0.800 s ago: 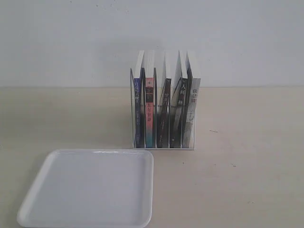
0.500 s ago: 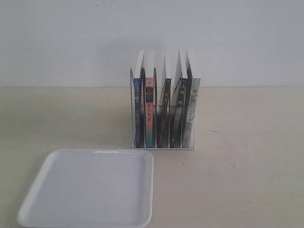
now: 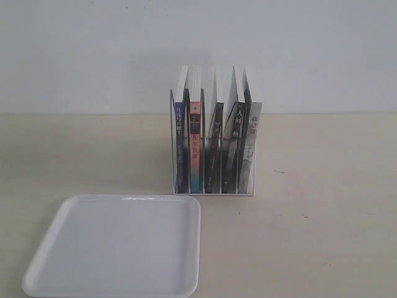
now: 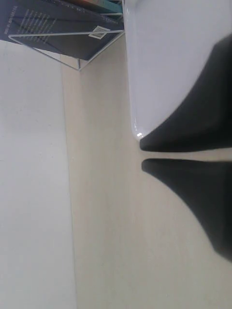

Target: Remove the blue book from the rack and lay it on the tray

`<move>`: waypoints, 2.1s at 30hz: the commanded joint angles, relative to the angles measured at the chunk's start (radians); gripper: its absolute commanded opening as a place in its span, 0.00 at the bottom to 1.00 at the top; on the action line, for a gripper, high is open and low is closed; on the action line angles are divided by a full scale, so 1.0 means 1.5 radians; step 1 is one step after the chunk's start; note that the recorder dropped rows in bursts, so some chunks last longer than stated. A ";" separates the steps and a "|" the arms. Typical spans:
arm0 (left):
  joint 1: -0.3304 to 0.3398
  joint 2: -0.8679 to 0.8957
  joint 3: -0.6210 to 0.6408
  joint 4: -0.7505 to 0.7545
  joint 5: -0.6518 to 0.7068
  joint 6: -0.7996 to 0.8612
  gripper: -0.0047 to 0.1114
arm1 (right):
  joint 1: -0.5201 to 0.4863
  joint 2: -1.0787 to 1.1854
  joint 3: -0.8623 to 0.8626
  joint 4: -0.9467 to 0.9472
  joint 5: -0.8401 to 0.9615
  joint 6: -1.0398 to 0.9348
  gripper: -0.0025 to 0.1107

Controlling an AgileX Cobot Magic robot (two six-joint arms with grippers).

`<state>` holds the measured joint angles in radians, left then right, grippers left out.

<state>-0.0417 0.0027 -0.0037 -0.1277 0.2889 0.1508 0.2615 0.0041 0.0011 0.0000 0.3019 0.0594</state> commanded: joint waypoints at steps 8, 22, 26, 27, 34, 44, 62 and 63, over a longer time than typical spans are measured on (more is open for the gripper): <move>0.002 -0.002 0.002 0.003 0.002 0.001 0.08 | -0.002 -0.003 -0.001 0.000 -0.008 -0.003 0.02; 0.002 -0.002 0.002 0.003 0.002 0.001 0.08 | -0.002 -0.003 -0.001 0.000 -0.422 -0.022 0.02; 0.002 -0.002 0.002 0.003 0.002 0.001 0.08 | -0.002 -0.003 -0.039 0.013 -0.525 0.012 0.02; 0.002 -0.002 0.002 0.003 0.002 0.001 0.08 | -0.002 0.000 -0.069 0.013 -0.514 0.011 0.02; 0.002 -0.002 0.002 0.003 0.002 0.001 0.08 | -0.002 0.229 -0.338 0.013 -0.314 0.012 0.02; 0.002 -0.002 0.002 0.003 0.002 0.001 0.08 | -0.002 0.647 -0.653 0.033 0.206 0.016 0.02; 0.002 -0.002 0.002 0.003 0.002 0.001 0.08 | -0.002 0.890 -0.818 0.067 0.357 -0.024 0.02; 0.002 -0.002 0.002 0.003 0.002 0.001 0.08 | 0.001 0.906 -0.841 0.067 0.376 -0.024 0.02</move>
<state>-0.0417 0.0027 -0.0037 -0.1277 0.2907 0.1508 0.2615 1.3162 -1.1879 0.0959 0.8107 0.0345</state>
